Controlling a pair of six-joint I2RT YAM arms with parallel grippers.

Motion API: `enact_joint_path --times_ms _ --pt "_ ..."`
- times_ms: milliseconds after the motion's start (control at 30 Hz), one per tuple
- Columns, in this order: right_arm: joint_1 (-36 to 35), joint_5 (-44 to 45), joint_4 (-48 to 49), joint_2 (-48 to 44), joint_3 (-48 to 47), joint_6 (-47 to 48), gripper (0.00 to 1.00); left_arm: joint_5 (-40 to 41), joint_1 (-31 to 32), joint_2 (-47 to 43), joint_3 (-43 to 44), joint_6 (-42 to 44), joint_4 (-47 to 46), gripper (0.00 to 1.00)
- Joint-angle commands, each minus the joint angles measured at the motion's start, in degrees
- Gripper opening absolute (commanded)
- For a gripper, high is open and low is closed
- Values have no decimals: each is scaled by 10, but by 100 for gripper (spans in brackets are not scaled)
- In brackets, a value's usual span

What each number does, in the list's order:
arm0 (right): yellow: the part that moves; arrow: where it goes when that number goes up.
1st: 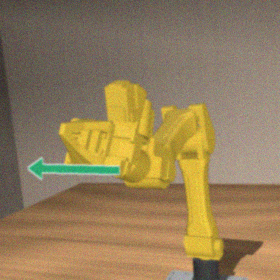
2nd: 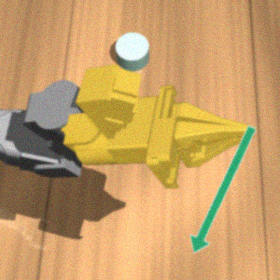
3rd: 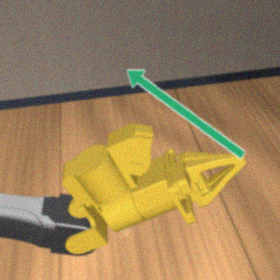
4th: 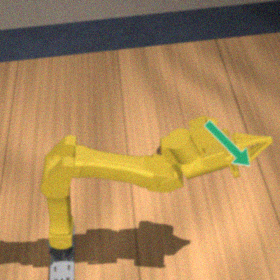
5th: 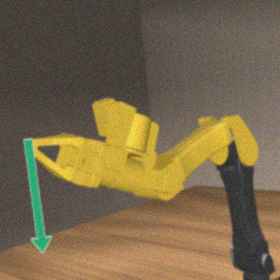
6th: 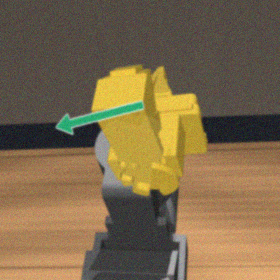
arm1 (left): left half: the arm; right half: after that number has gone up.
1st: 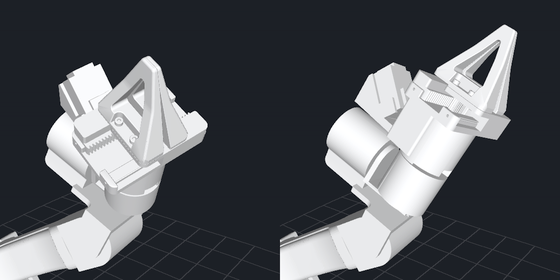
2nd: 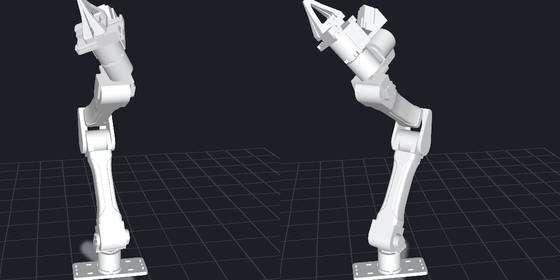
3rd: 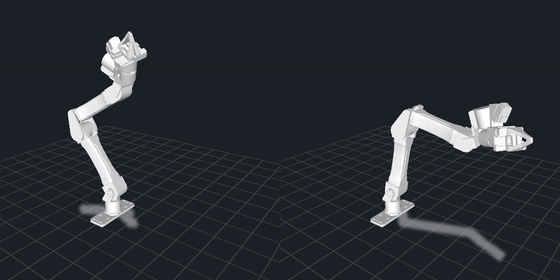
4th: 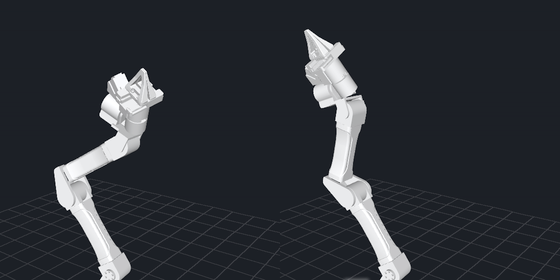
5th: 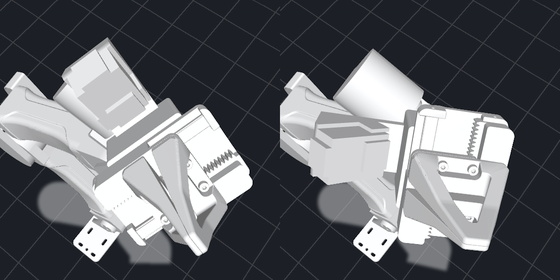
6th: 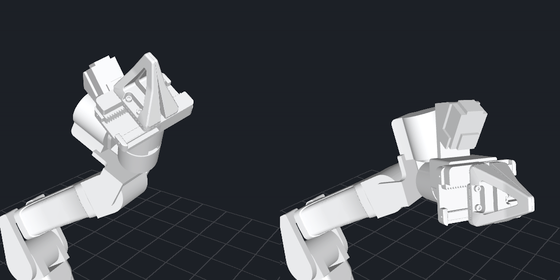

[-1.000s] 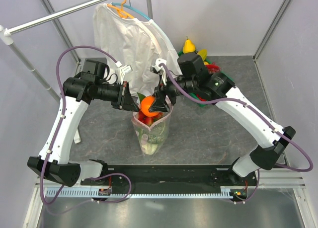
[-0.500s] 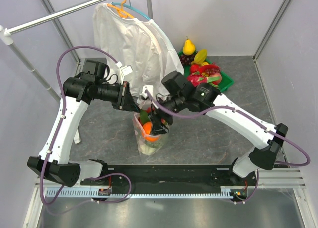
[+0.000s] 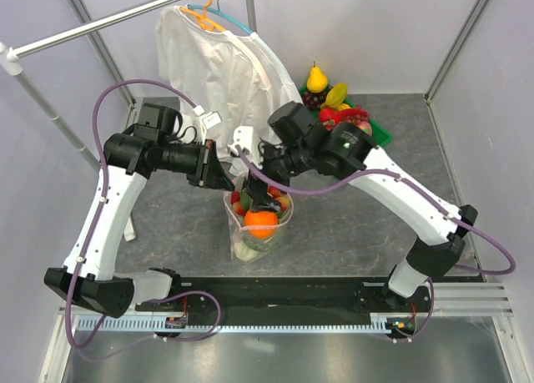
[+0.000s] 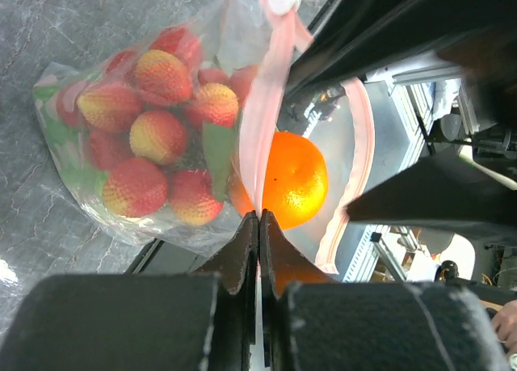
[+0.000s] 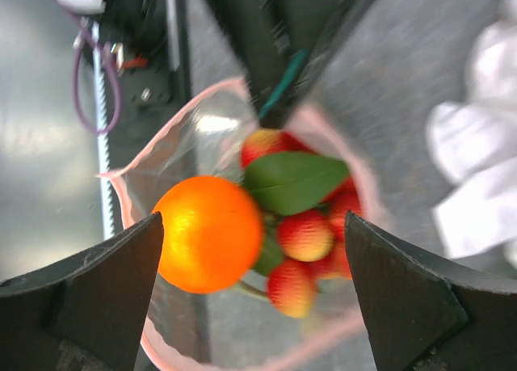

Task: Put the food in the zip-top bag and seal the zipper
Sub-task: Place the fake fruit in the zipper food storage bag, then zip the zipper food storage bag at the center of the board.

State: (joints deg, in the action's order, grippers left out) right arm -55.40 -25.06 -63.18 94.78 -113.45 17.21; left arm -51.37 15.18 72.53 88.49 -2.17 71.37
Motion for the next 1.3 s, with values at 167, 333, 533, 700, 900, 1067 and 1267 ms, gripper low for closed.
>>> enact_joint_path --times_ms 167,333,533,700,900,1067,1267 --pt "36 80 47 -90 -17 -20 97 -32 -2 -21 -4 12 -20 2" --pt "196 -22 80 -108 30 51 89 -29 -2 -2 12 53 -2 2" --pt "325 -152 161 -187 195 291 79 -33 -1 58 82 166 74 2" --pt "328 -216 254 -221 310 394 74 -73 -1 92 104 235 116 2" --pt "320 -291 312 -166 327 334 81 -118 -2 97 117 307 146 2" --pt "311 -316 360 -125 326 288 78 -147 -1 84 104 340 148 2" --pt "278 -333 351 -112 353 302 74 -159 -2 78 94 340 143 2"
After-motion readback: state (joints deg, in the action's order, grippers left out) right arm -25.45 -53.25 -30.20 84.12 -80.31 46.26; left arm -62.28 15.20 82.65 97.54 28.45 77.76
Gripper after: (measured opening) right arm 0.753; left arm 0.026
